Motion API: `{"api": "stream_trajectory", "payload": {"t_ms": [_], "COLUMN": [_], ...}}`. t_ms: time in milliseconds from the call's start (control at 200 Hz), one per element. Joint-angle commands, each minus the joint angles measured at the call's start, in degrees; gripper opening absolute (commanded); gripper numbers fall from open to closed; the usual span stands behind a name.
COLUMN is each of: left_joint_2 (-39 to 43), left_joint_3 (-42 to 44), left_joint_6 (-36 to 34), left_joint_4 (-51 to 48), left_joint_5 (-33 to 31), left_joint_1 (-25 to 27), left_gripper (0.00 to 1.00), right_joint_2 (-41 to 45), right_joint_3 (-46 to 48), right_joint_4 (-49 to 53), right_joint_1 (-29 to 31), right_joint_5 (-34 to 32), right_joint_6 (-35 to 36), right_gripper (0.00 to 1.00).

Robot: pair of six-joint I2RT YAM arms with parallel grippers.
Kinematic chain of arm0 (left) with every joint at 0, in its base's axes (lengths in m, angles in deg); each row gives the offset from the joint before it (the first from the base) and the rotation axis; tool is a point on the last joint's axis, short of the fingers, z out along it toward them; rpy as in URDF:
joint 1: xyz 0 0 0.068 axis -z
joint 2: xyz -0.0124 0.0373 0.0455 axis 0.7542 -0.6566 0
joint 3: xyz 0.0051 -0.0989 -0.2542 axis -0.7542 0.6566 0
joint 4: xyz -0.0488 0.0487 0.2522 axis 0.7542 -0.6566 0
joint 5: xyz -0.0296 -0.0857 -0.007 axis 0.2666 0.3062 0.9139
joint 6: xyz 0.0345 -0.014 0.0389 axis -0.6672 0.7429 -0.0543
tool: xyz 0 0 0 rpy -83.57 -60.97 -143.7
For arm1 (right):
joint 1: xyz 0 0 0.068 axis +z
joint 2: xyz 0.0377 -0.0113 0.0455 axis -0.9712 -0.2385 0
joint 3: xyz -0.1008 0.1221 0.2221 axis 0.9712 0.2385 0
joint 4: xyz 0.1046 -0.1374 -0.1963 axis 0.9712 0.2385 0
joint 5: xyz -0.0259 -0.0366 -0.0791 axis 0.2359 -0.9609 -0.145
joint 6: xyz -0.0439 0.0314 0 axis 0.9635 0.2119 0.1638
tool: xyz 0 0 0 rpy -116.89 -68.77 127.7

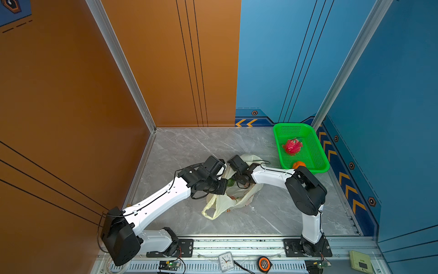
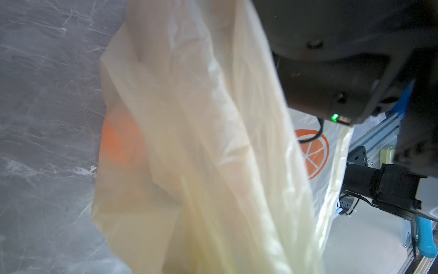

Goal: Untie the knot of the plastic bag and take out the fruit
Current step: 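Lower the right gripper into the bag onto the dark avocado, then close the right gripper on the dark avocado and lift it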

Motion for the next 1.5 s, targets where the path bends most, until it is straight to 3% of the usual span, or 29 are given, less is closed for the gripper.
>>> {"api": "stream_trajectory", "payload": {"t_ms": [0, 486, 1016, 1492], "left_joint_2": [0.4, 1.5, 2.4, 1.3], "left_joint_3": [-0.6, 0.7, 0.0, -1.0], "left_joint_6": [-0.2, 0.4, 0.6, 0.3], "left_joint_4": [-1.0, -1.0, -0.8, -0.2], "left_joint_5": [0.2, -2.9, -6.6, -7.4], "left_joint_1": [0.7, 0.9, -0.5, -1.8], "left_gripper": [0.01, 0.01, 0.01, 0.01], "right_joint_2": [-0.8, 7.0, 26.3, 37.2], "right_joint_3": [0.3, 5.3, 10.9, 5.2], "right_joint_4": [-0.6, -1.4, 10.9, 25.9], "right_joint_1": [-0.8, 0.4, 5.8, 11.9], "right_joint_5": [-2.3, -2.2, 0.4, 0.8], "right_joint_6": [-0.6, 1.3, 5.5, 7.4], "right_gripper": [0.7, 0.48, 0.46, 0.46]}}
